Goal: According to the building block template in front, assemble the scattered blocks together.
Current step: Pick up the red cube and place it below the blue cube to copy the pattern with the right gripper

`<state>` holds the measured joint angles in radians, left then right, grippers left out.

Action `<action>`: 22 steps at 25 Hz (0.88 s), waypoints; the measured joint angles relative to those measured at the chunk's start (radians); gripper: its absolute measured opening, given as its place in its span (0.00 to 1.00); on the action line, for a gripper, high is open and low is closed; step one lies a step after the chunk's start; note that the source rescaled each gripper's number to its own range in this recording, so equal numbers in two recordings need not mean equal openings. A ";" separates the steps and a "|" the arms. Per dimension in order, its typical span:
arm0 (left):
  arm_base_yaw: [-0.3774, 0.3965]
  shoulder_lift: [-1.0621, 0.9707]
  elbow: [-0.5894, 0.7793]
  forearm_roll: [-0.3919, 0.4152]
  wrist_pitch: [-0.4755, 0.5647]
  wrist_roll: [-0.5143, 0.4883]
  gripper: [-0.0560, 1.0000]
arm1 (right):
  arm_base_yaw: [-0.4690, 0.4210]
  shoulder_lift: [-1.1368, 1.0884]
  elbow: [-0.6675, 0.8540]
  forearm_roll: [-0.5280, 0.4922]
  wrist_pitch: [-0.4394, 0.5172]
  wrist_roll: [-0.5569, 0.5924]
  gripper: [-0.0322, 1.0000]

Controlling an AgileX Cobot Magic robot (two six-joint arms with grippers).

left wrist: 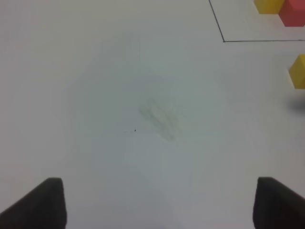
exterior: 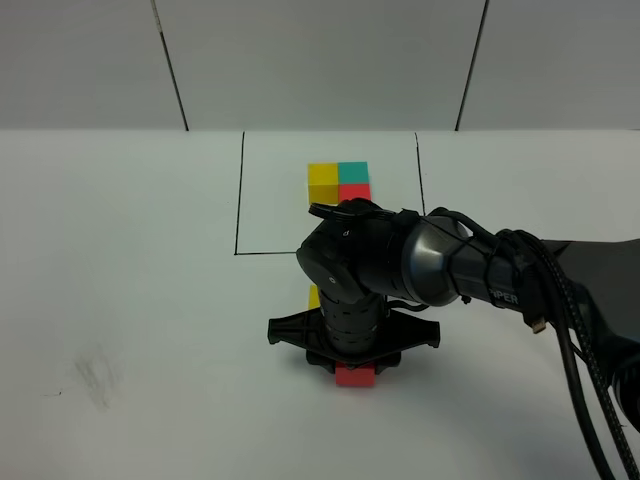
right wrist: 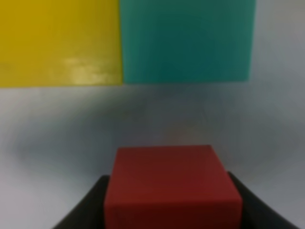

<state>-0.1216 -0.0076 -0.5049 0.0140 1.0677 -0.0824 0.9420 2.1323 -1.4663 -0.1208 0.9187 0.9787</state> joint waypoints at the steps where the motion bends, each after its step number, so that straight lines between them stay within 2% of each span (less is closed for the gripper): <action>1: 0.000 0.000 0.000 0.000 0.000 0.000 0.78 | 0.000 0.001 0.000 -0.008 0.000 0.001 0.04; 22: 0.000 0.000 0.000 0.000 0.000 0.000 0.78 | 0.000 0.003 -0.012 -0.087 -0.044 0.037 0.04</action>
<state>-0.1216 -0.0076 -0.5049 0.0140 1.0677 -0.0824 0.9420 2.1355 -1.4778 -0.2078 0.8748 1.0155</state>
